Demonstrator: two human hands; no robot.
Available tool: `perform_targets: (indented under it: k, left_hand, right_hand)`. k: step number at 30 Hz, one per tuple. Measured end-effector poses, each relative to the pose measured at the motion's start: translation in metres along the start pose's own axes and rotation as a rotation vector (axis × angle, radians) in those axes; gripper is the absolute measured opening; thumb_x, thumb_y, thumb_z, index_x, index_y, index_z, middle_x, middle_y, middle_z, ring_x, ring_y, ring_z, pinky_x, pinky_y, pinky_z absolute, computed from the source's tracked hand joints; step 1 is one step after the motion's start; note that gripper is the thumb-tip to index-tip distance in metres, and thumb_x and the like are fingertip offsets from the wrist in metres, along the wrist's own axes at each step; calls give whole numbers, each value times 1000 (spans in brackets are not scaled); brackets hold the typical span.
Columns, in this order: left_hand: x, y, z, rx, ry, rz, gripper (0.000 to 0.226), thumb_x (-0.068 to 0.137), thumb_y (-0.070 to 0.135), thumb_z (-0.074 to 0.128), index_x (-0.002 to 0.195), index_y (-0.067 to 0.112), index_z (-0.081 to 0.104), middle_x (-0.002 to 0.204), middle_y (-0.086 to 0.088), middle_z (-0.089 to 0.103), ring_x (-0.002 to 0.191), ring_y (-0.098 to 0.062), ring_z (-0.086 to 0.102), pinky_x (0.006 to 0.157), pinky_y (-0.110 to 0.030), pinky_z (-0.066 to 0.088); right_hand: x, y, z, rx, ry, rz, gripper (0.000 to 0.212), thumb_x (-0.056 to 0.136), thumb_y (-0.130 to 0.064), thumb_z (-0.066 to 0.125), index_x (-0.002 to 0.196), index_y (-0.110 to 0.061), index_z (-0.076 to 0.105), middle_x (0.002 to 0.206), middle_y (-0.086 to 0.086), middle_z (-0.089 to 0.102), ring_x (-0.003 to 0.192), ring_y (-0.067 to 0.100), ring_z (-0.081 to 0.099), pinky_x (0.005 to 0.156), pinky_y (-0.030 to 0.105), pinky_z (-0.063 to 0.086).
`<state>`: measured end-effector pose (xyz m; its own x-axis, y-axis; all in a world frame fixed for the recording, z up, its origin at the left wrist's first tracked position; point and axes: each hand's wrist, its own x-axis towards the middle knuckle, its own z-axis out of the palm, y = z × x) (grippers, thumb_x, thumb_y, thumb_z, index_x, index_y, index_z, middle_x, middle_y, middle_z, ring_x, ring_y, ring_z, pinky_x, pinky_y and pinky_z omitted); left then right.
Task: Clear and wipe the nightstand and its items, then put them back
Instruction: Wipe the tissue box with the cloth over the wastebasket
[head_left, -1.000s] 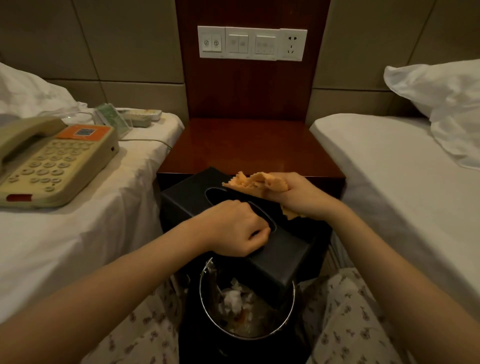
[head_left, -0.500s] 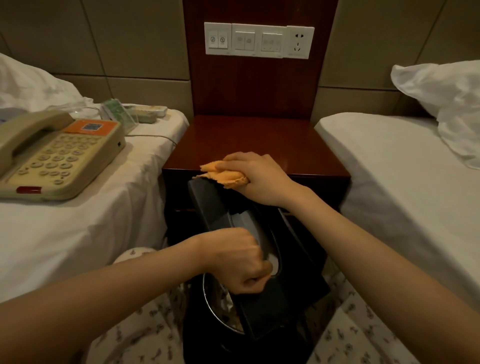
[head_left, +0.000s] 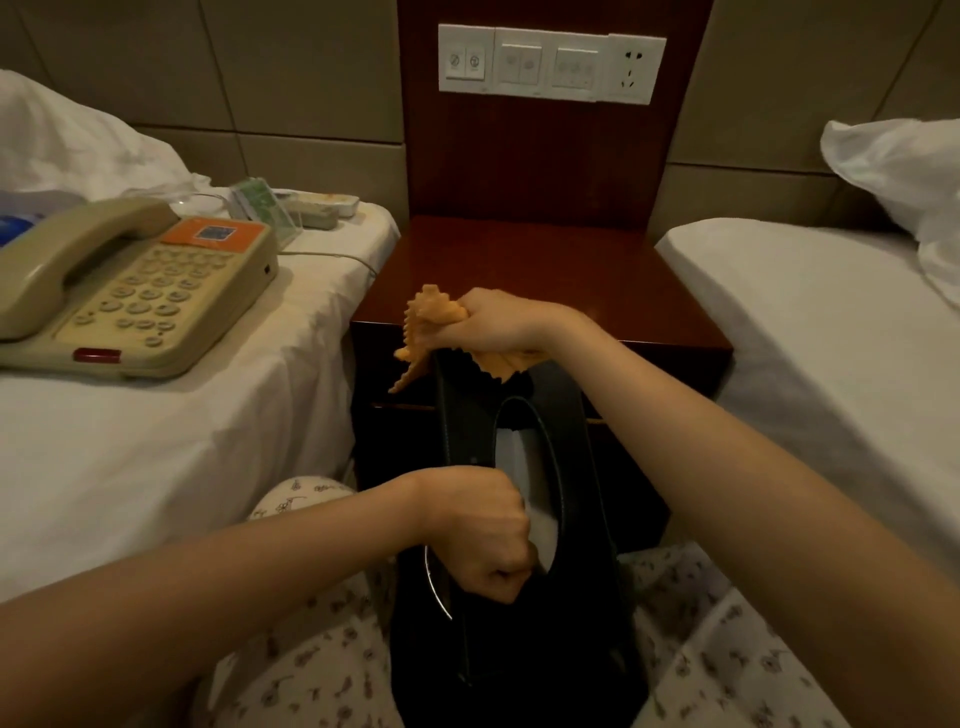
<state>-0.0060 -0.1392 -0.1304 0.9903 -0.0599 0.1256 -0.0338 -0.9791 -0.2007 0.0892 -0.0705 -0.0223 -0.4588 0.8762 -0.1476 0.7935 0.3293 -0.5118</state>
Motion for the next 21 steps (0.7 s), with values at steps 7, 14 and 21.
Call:
perform_targets:
  k: [7, 14, 21]
  left_hand:
    - [-3, -8, -4, 108, 31, -6, 42, 76, 30, 35, 40, 14, 53, 34, -1, 45, 28, -18, 39, 41, -16, 19]
    - [-9, -22, -9, 141, 26, -22, 42, 78, 29, 35, 43, 15, 52, 36, 2, 44, 30, -14, 34, 39, -18, 25]
    - [-10, -23, -15, 166, 125, -108, 42, 79, 29, 37, 44, 14, 51, 35, 0, 43, 34, -13, 23, 40, -15, 21]
  right_hand:
    - [-20, 37, -20, -56, 144, 174, 42, 92, -52, 46, 74, -16, 55, 63, 0, 45, 57, 12, 42, 55, 26, 32]
    - [-40, 64, -24, 414, 372, 169, 29, 93, -38, 51, 104, -14, 63, 105, 9, 65, 100, 24, 61, 85, 35, 47]
    - [-47, 66, 25, 847, 478, 258, 54, 94, -52, 41, 138, -22, 41, 119, -1, 58, 109, 17, 55, 94, 34, 42]
